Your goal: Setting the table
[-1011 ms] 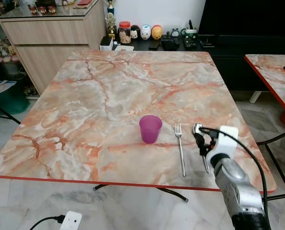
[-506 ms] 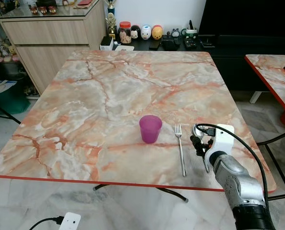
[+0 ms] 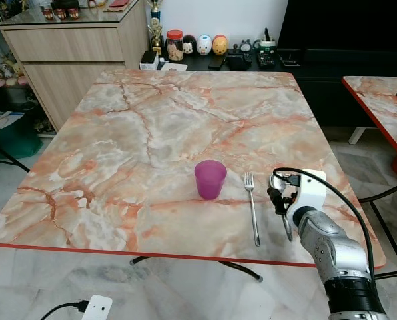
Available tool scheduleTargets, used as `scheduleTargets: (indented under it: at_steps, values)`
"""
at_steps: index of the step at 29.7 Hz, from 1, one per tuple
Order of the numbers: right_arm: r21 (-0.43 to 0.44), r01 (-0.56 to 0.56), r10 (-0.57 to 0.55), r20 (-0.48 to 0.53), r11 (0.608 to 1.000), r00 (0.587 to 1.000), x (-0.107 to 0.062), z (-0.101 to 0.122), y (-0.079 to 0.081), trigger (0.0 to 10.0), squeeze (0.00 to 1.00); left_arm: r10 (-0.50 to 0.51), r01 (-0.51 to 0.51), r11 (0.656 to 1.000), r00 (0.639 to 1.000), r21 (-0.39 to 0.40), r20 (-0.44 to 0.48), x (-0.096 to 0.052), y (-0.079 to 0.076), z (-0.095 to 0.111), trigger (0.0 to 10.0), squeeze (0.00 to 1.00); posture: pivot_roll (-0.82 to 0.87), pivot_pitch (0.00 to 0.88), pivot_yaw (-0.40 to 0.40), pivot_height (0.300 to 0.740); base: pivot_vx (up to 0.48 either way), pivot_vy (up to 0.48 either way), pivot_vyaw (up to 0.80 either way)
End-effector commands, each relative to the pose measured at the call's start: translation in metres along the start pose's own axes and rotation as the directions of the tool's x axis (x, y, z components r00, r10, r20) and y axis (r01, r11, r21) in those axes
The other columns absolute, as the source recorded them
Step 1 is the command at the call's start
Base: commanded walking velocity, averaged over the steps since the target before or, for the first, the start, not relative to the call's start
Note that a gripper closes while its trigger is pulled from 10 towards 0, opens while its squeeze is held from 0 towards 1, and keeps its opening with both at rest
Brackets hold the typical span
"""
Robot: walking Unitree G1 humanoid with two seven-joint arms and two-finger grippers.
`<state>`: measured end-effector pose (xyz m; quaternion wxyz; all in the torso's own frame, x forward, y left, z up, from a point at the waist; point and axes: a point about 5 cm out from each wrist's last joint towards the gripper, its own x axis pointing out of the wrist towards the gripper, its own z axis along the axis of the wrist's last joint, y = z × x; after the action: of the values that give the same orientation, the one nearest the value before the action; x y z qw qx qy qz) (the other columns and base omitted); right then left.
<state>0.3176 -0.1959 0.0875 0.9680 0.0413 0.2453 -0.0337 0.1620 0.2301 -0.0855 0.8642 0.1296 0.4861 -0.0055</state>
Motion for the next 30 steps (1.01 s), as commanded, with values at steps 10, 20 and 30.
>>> scheduleTargets:
  at_steps: [10, 20, 30]
  values:
    - [-0.057, 0.019, -0.019, -0.001, 0.998, 1.000, 0.007, 0.002, 0.002, 10.0, 0.00, -0.009, 0.009, 1.000, 1.000, -0.010, -0.013, 0.000, -0.002, -0.002, 10.0, 0.00, -0.01, 0.000, -0.005, 0.740, 0.000, 0.000, 0.00]
    - [-0.041, 0.040, -0.040, -0.008, 0.998, 0.999, 0.013, -0.003, 0.002, 10.0, 0.00, -0.010, 0.010, 1.000, 1.000, -0.019, -0.011, 0.000, -0.003, -0.002, 10.0, 0.00, 0.00, 0.000, -0.007, 0.740, 0.000, 0.000, 0.00]
    - [-0.053, 0.050, -0.051, -0.029, 0.997, 0.998, 0.017, -0.011, -0.001, 3.0, 0.00, -0.015, 0.015, 1.000, 1.000, -0.028, -0.012, 0.000, -0.004, -0.003, 10.0, 0.00, 0.00, 0.000, -0.012, 0.740, 0.000, 0.000, 0.00]
